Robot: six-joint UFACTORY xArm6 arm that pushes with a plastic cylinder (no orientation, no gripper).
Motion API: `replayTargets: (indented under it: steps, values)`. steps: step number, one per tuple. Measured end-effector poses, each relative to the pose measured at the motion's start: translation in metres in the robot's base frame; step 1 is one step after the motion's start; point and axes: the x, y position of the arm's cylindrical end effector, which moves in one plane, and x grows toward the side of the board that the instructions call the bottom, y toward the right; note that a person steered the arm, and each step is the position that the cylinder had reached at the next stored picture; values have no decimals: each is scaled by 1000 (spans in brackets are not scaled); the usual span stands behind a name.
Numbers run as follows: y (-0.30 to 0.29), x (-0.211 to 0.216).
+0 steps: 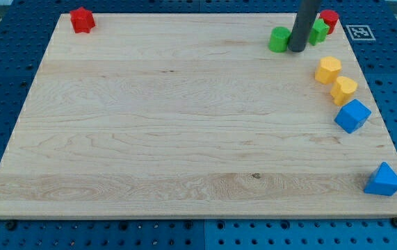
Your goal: Move the green circle towards the top
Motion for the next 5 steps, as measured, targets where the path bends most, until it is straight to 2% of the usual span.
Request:
replayTargets:
  steps: [2,5]
  values:
    - [-44,-20]
    - [-50,-60]
